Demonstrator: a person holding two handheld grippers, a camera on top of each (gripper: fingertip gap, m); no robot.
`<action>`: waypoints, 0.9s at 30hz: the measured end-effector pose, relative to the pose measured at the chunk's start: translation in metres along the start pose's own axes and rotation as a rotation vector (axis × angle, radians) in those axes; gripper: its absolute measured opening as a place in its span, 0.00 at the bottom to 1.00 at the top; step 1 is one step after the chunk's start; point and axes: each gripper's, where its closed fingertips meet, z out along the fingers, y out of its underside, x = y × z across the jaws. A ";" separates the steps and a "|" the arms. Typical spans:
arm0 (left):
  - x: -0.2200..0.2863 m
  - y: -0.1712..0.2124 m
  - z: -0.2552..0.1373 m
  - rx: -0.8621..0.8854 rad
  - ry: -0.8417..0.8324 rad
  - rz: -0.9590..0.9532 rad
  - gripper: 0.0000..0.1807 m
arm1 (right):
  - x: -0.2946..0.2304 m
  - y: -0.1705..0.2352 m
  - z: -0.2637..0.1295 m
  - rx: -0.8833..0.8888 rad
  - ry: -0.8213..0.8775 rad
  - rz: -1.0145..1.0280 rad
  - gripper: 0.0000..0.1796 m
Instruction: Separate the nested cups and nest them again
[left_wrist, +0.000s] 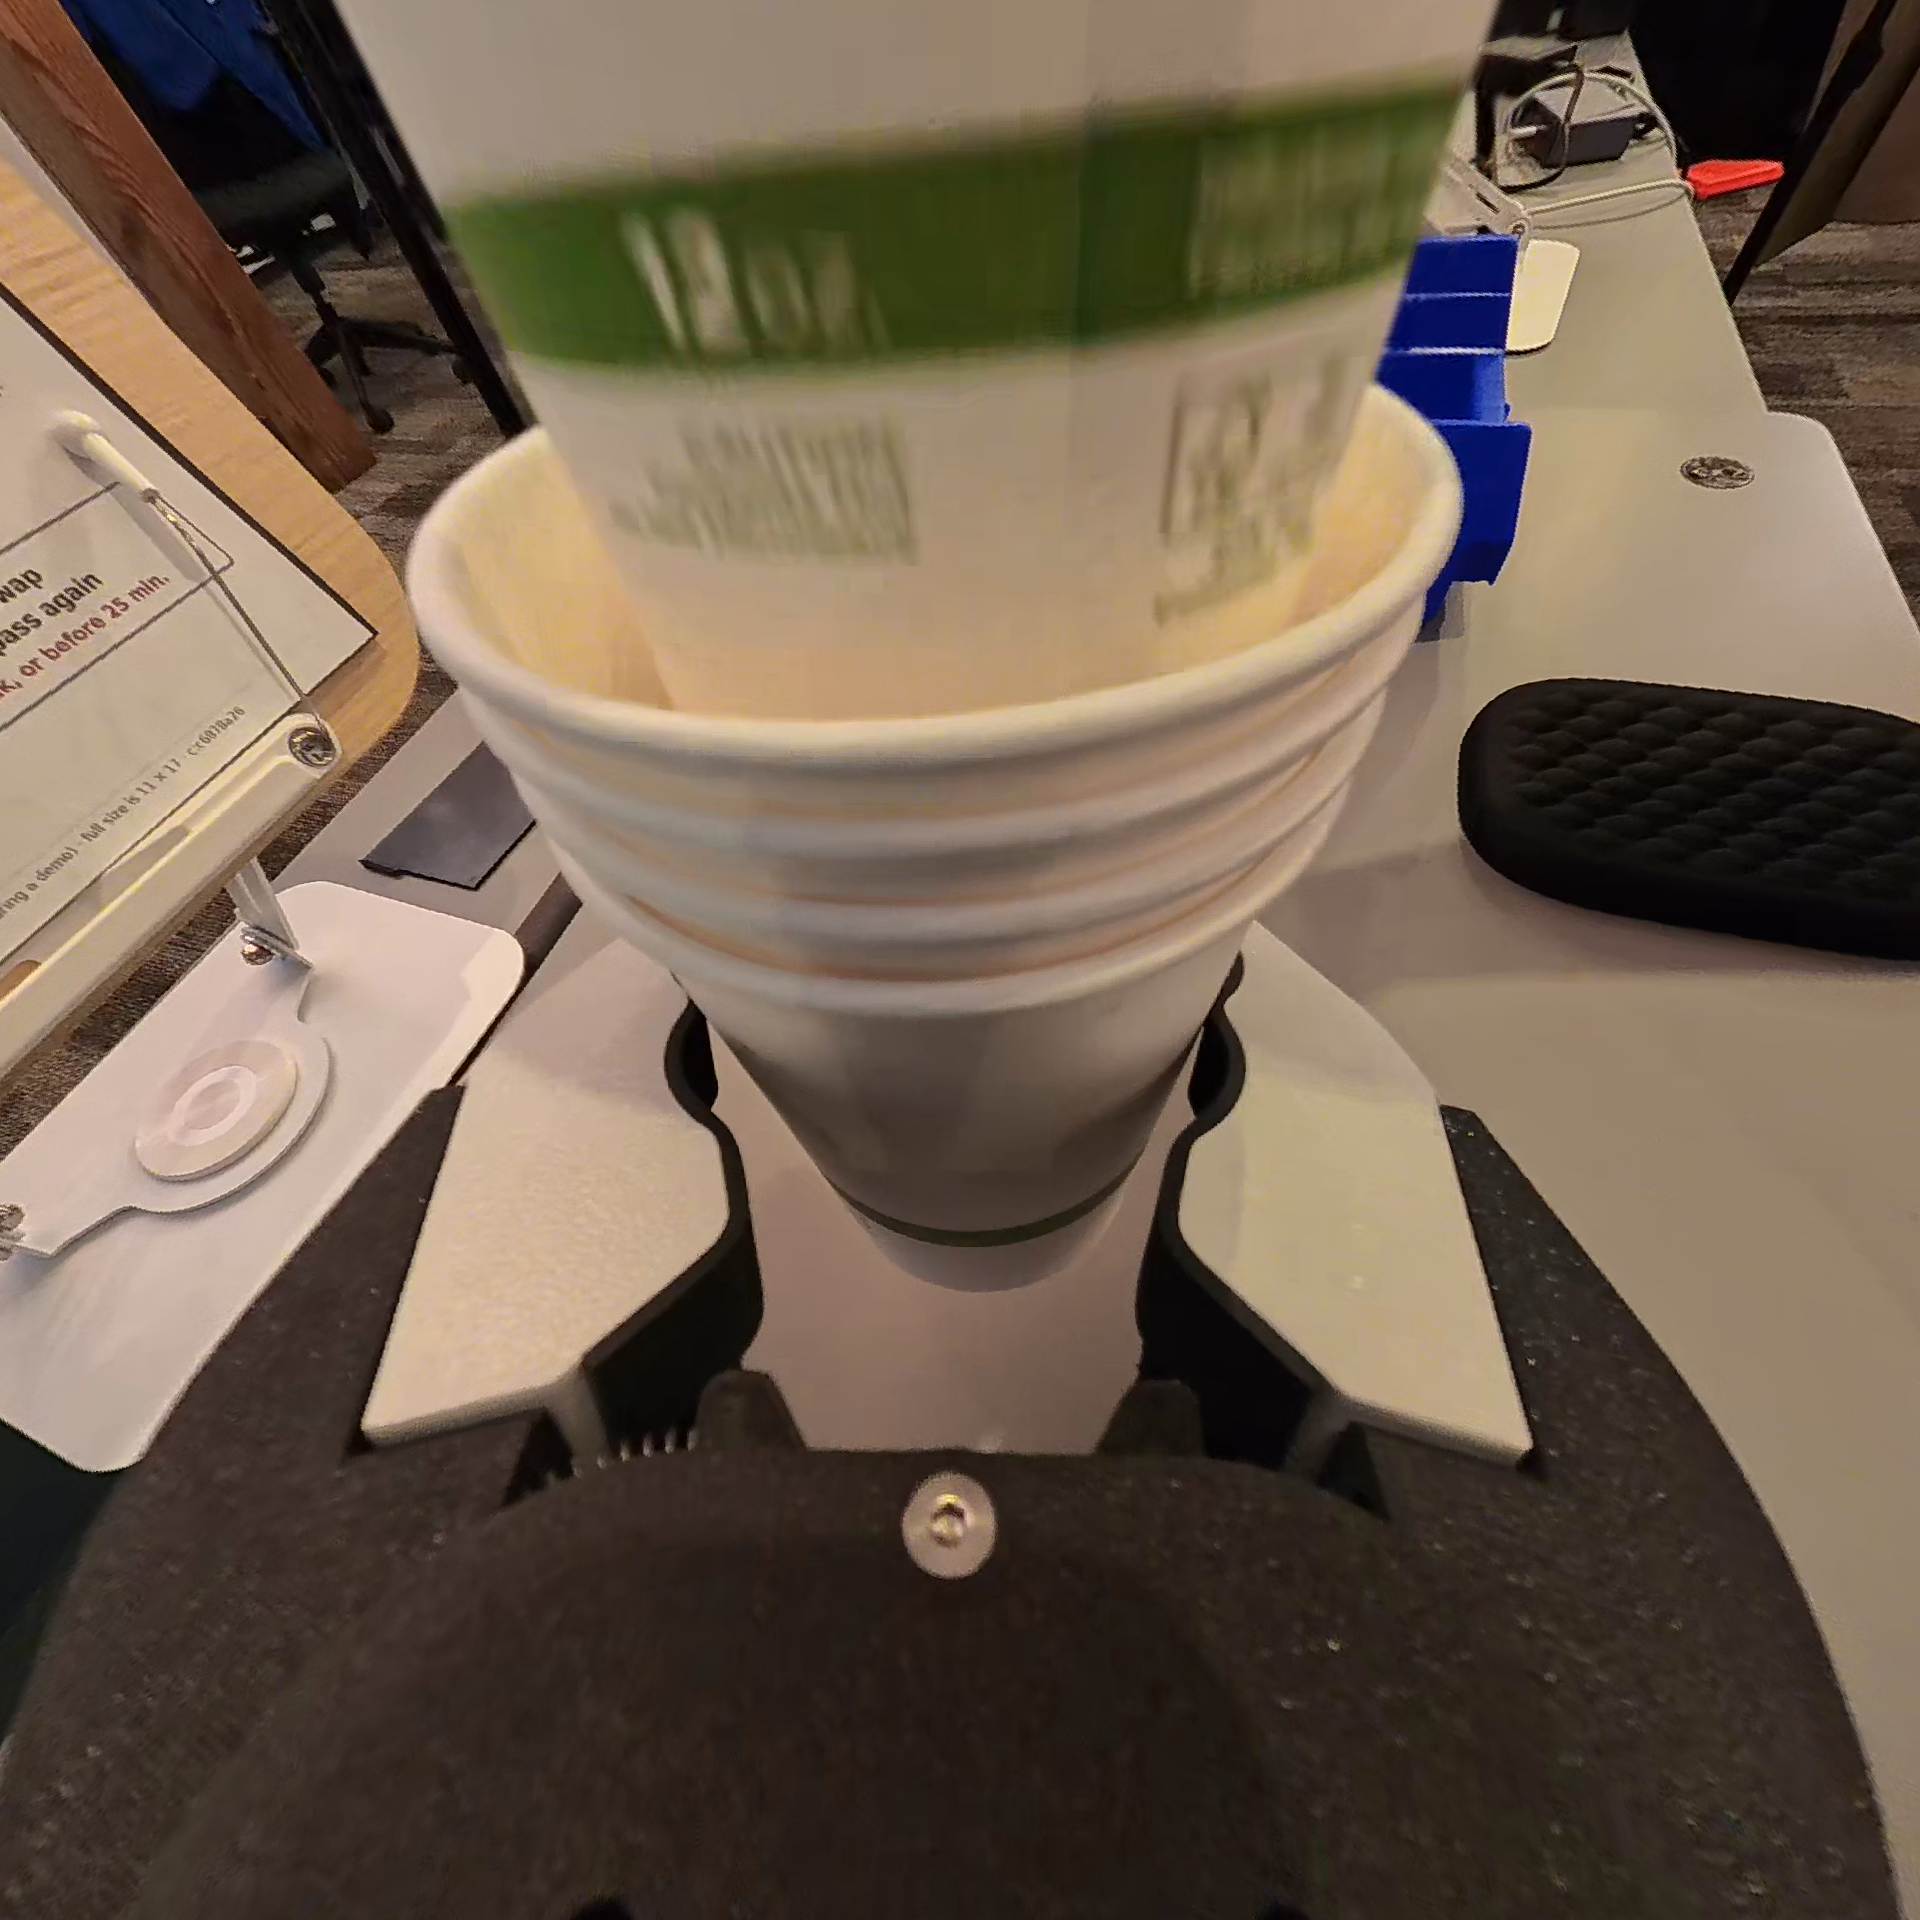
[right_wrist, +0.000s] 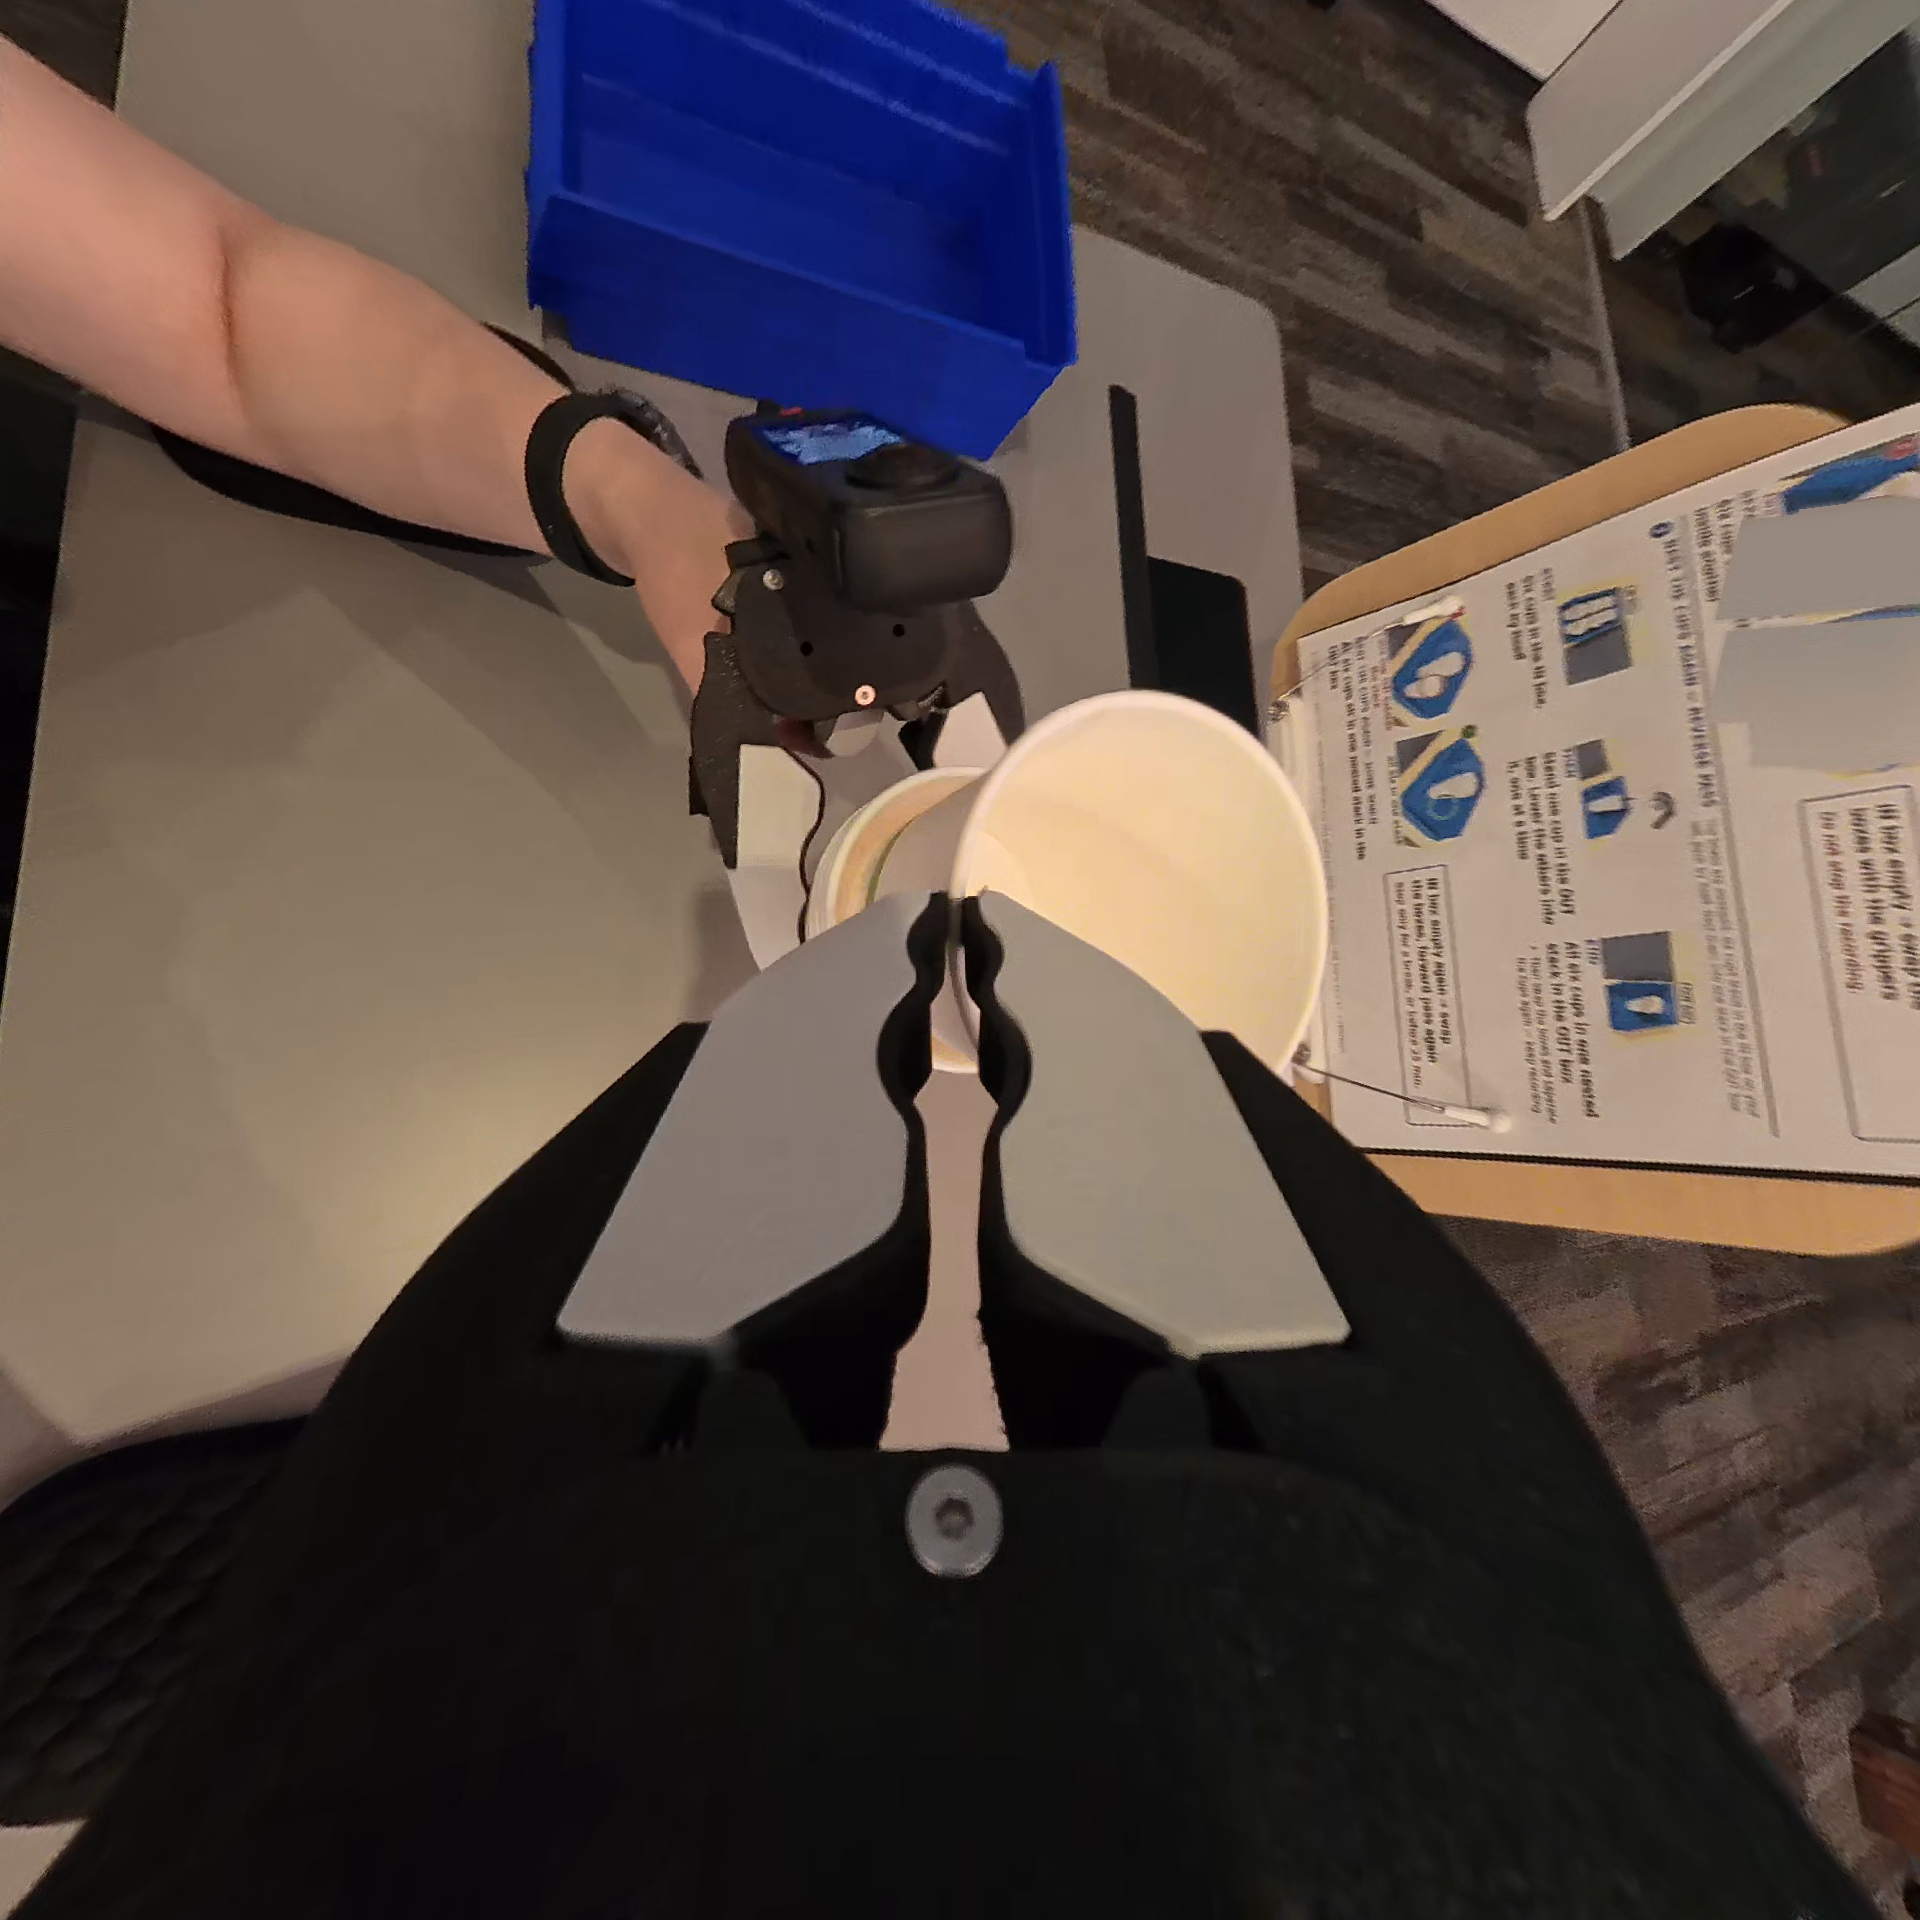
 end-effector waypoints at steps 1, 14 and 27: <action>0.001 0.000 0.001 -0.001 0.002 0.000 0.50 | 0.003 -0.002 -0.006 0.012 0.013 0.004 0.01; 0.000 0.004 0.003 -0.012 0.008 -0.011 0.50 | 0.037 0.043 -0.125 -0.005 0.320 0.129 0.01; 0.005 -0.009 -0.006 0.033 0.037 -0.027 0.50 | 0.065 0.316 -0.230 -0.344 0.816 0.696 0.01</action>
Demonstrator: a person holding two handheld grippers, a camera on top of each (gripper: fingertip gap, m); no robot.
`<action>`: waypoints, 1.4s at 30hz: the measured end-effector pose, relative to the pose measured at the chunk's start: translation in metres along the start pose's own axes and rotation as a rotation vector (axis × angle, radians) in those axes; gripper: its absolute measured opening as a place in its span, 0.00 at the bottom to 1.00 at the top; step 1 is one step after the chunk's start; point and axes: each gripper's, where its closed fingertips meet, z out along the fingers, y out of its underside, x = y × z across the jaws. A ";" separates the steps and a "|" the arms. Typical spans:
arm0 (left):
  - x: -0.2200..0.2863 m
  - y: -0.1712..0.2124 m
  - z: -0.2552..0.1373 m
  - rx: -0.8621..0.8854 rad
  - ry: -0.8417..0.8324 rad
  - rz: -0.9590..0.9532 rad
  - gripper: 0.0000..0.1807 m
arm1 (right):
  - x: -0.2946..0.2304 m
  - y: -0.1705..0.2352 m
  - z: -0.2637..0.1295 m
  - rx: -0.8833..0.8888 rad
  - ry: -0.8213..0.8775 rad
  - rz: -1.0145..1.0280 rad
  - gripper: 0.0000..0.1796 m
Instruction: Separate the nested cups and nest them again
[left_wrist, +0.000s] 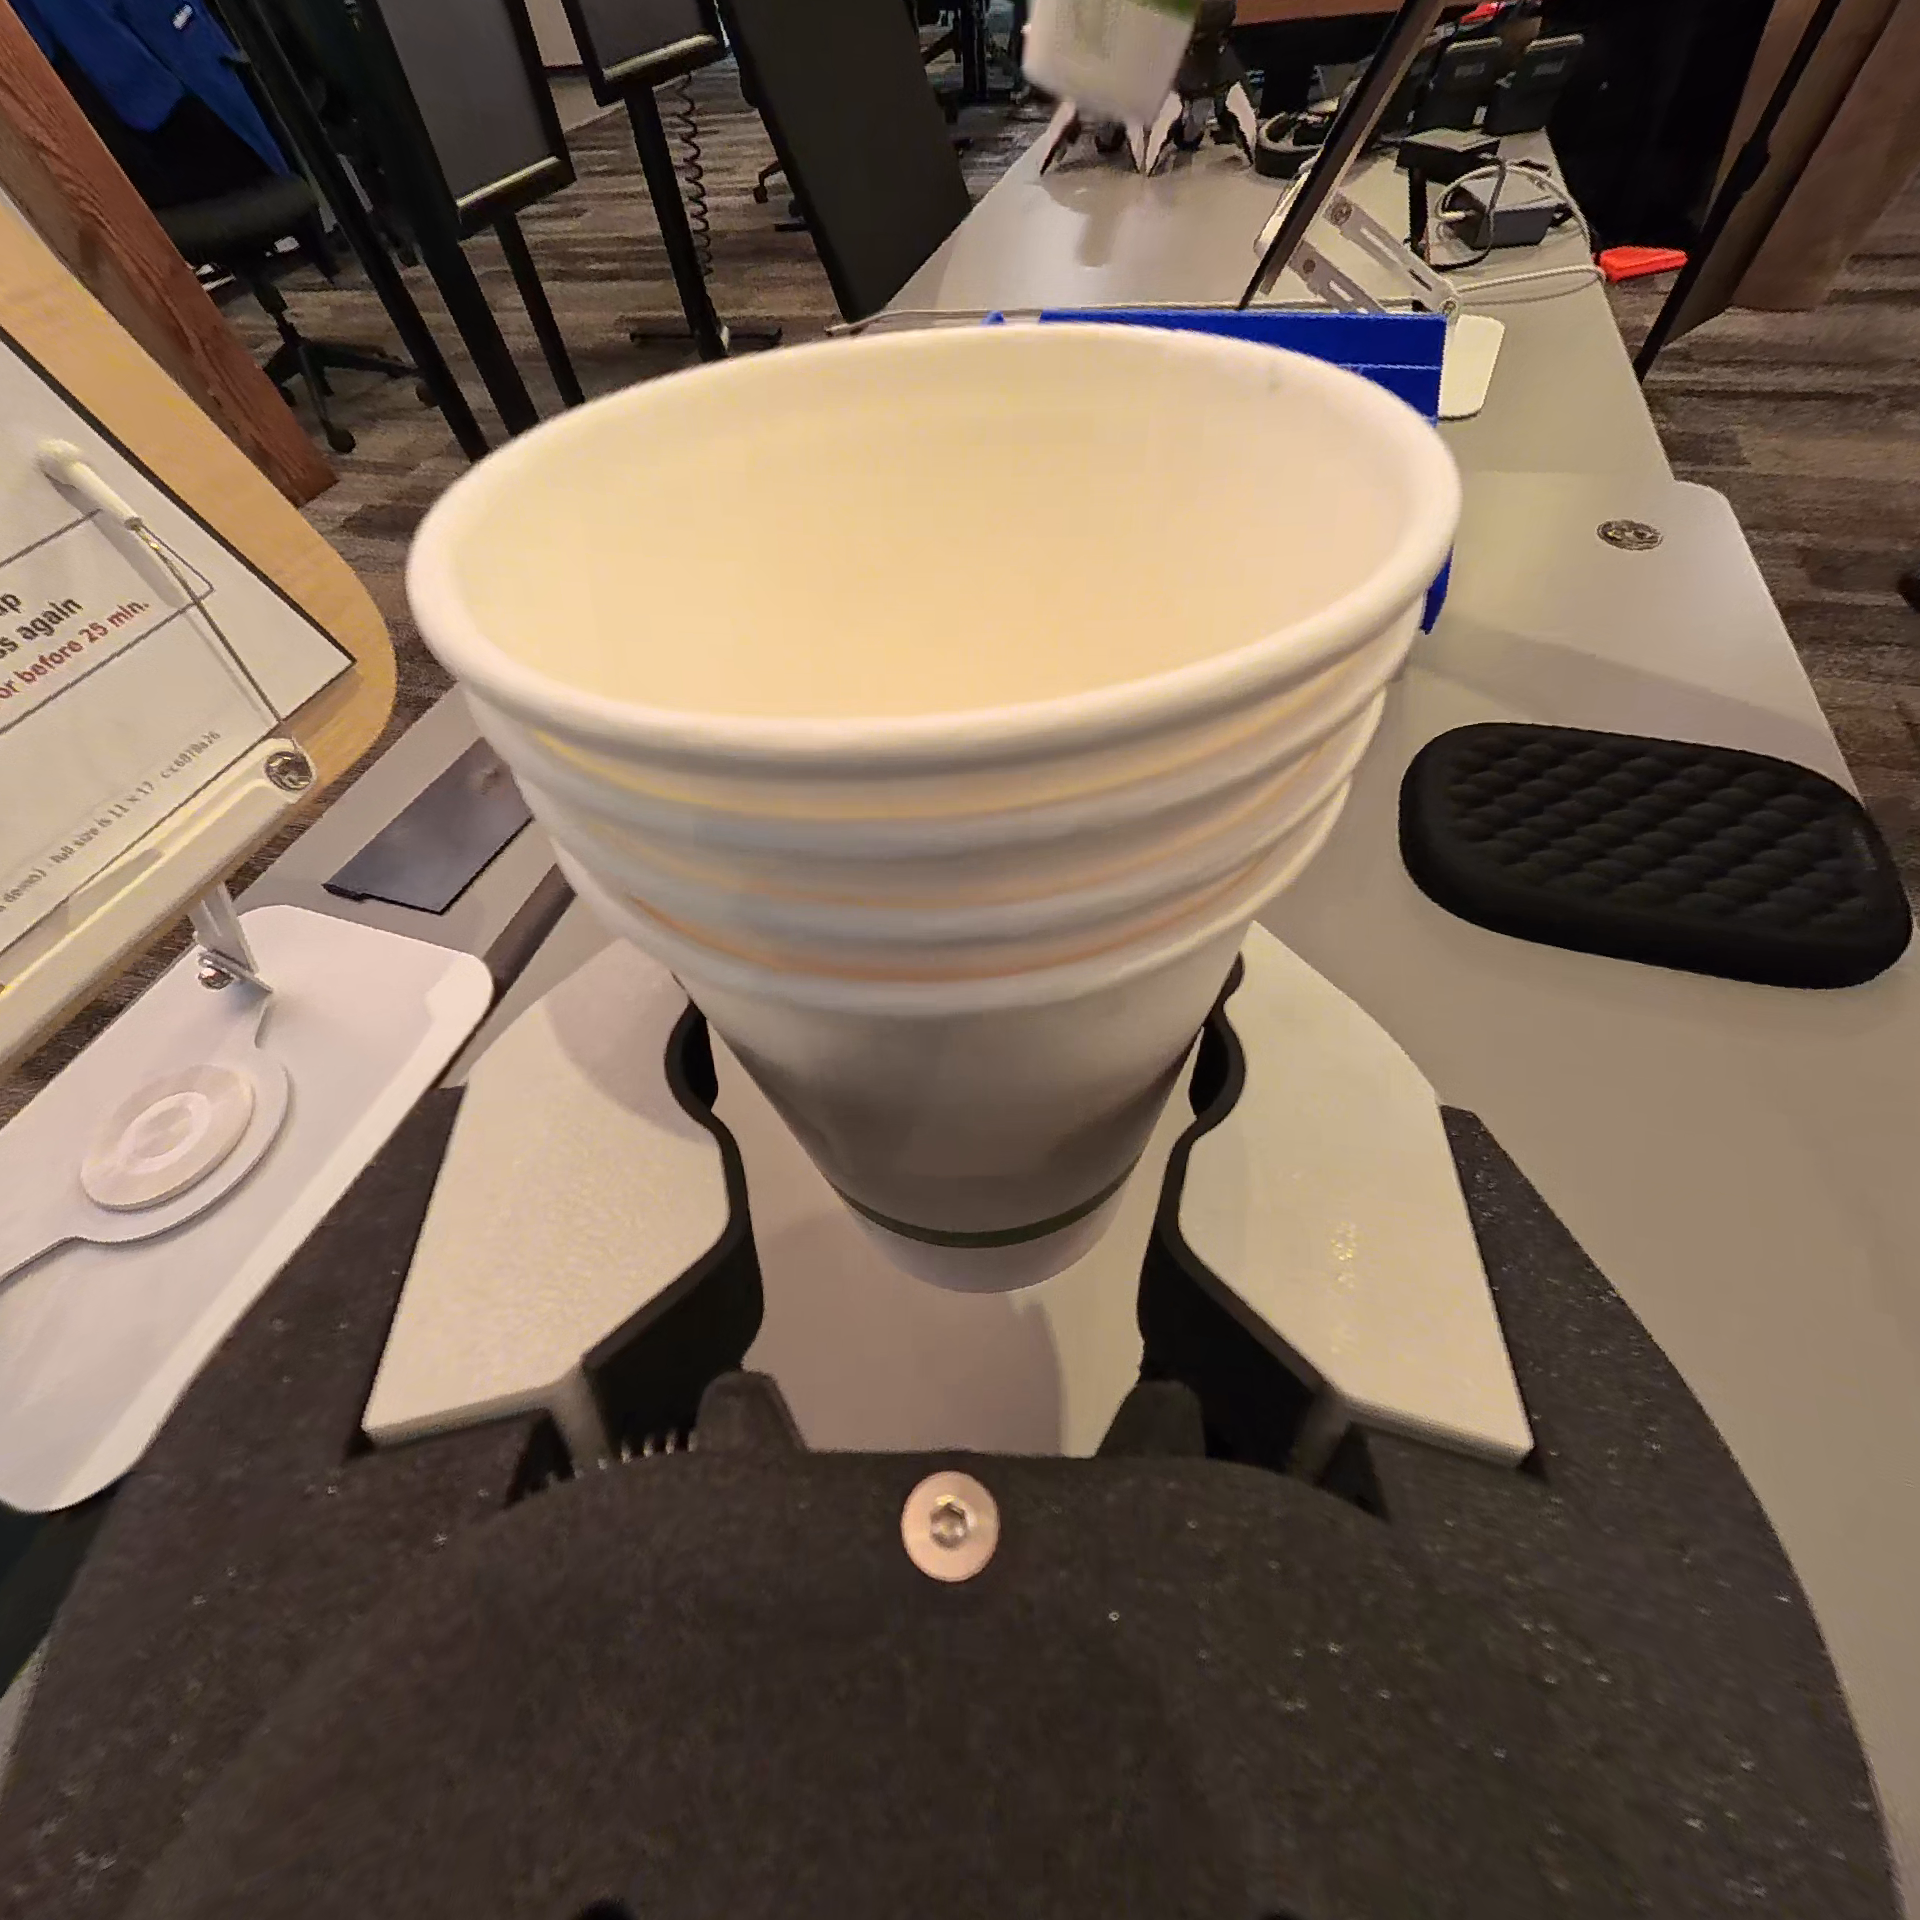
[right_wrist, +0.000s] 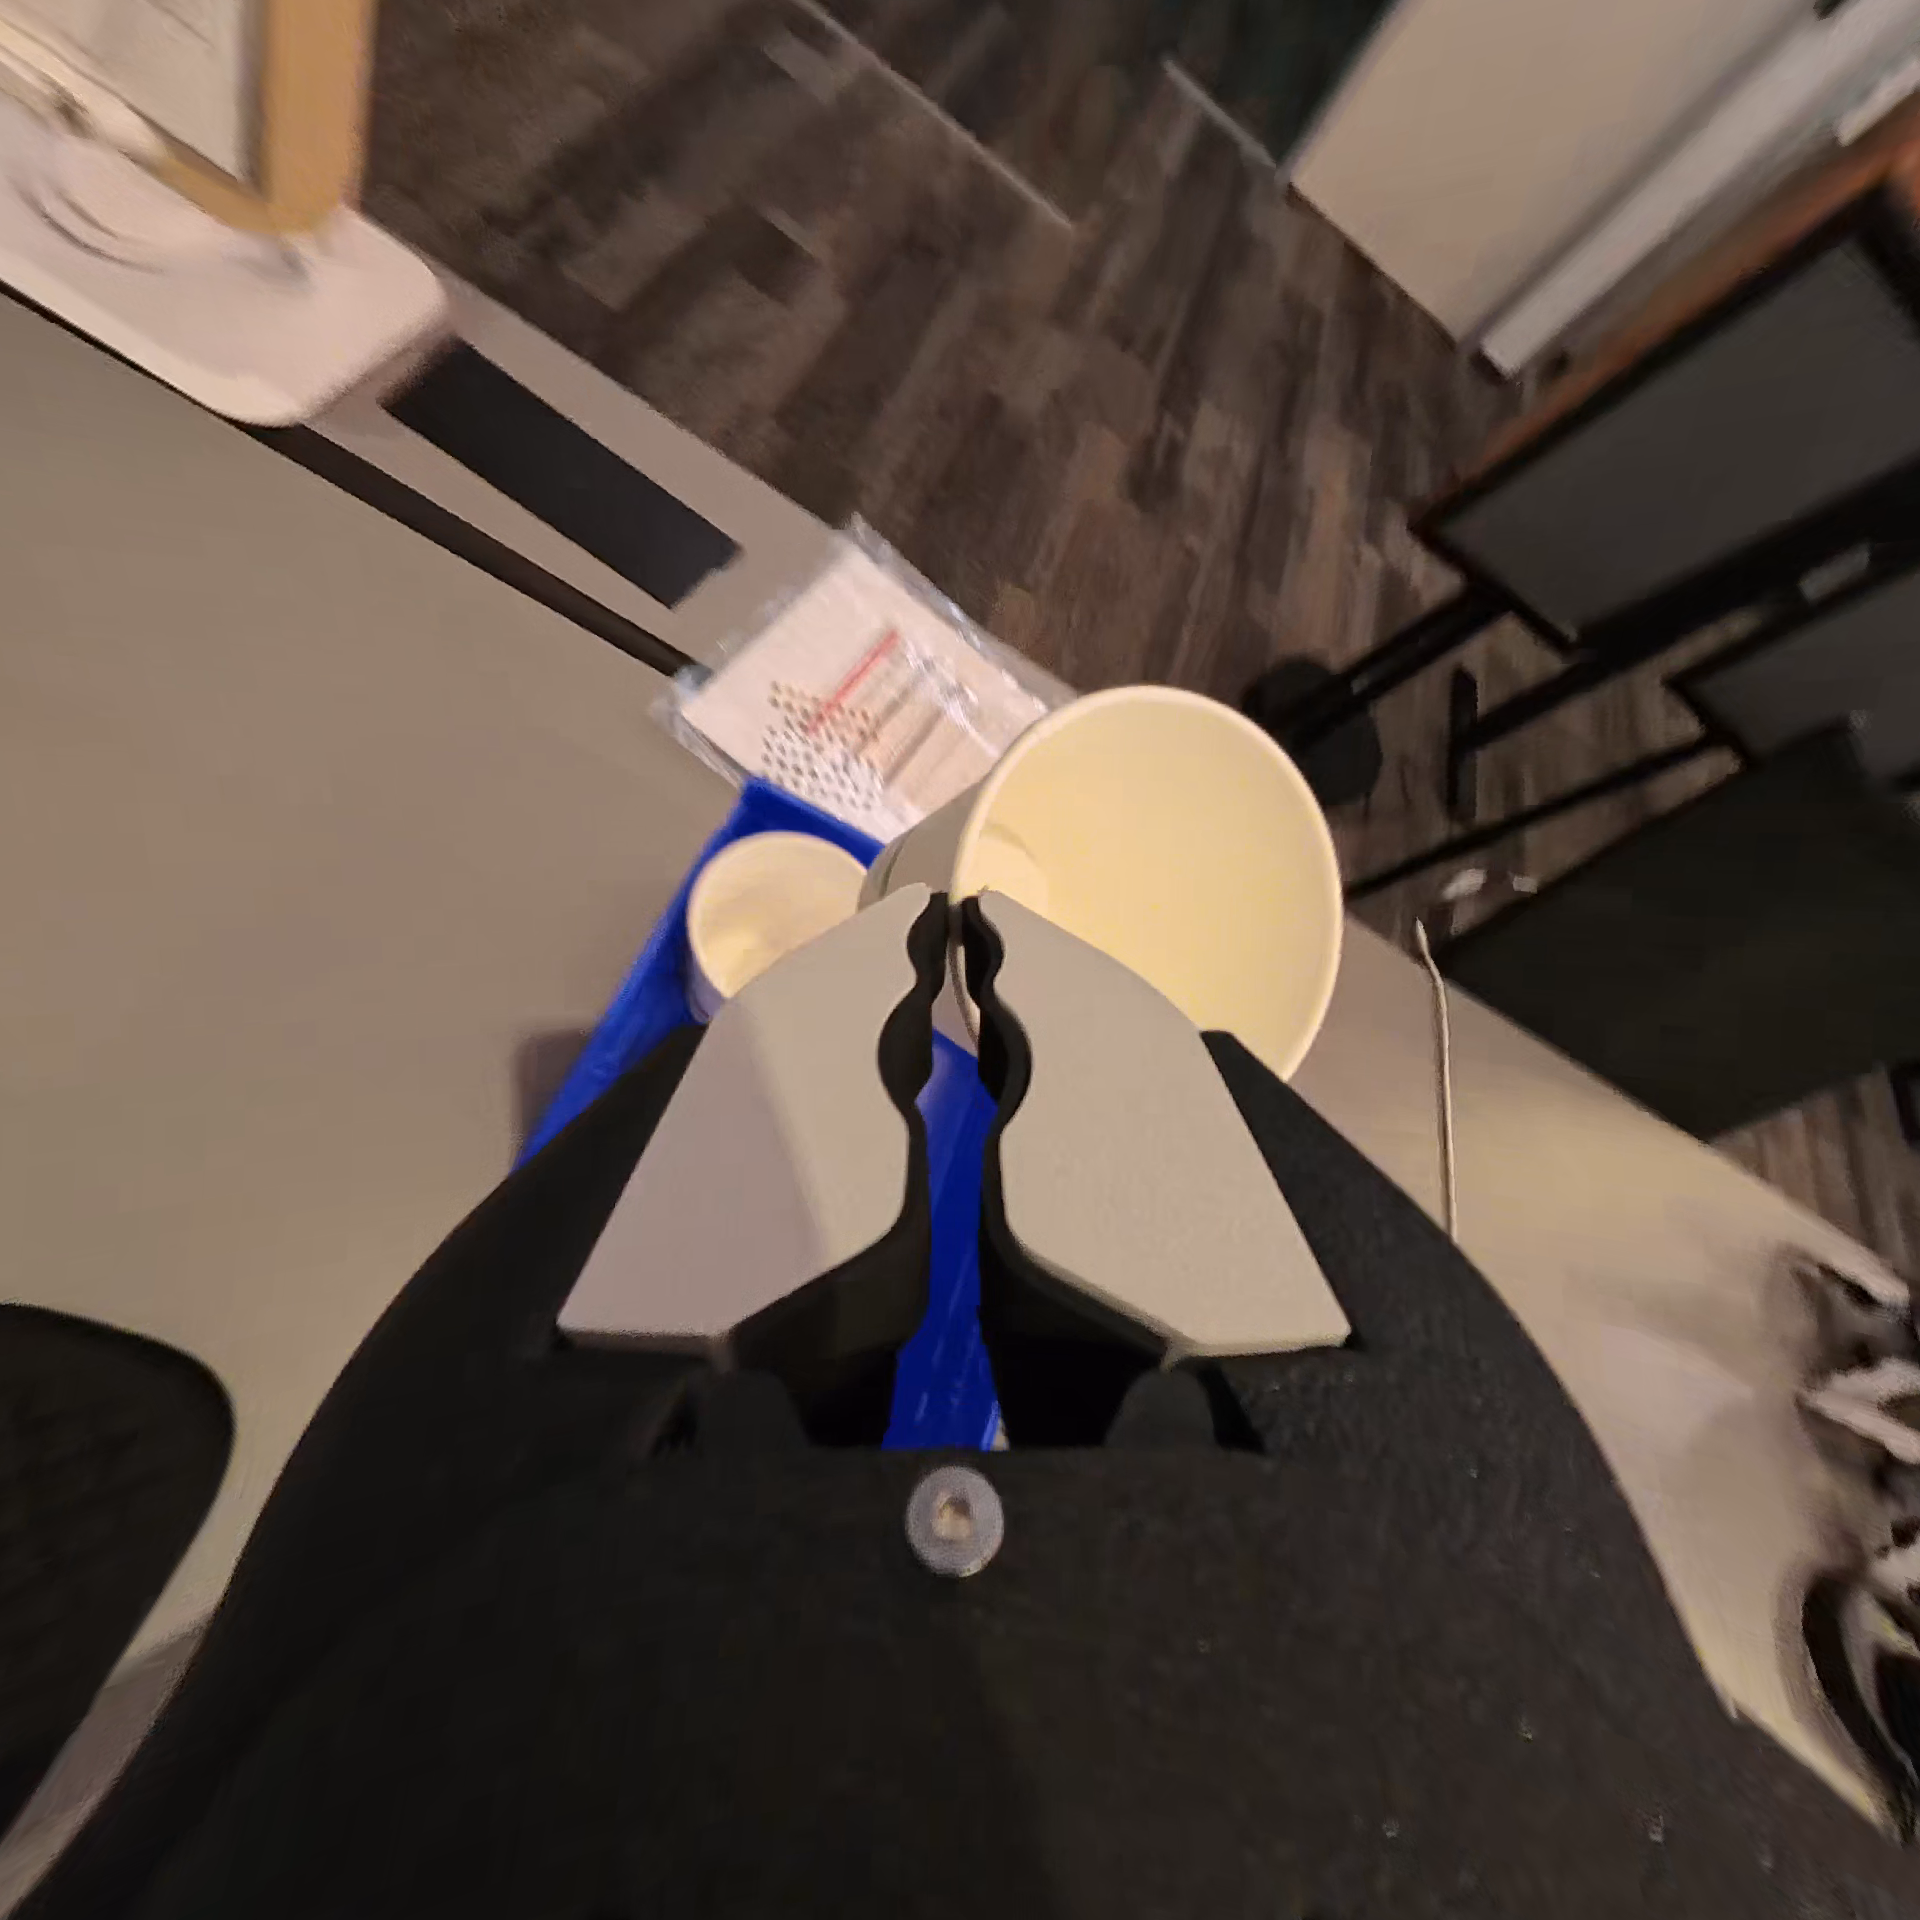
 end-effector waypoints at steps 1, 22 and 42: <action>-0.001 -0.001 -0.001 0.002 -0.003 0.002 0.50 | 0.005 0.015 0.011 -0.044 0.026 0.006 0.01; 0.006 -0.007 -0.004 0.005 0.003 0.026 0.50 | -0.016 0.089 0.101 -0.210 -0.052 0.071 0.01; 0.004 0.003 0.002 -0.031 -0.005 0.034 0.50 | -0.014 0.153 0.155 -0.348 -0.001 0.105 0.01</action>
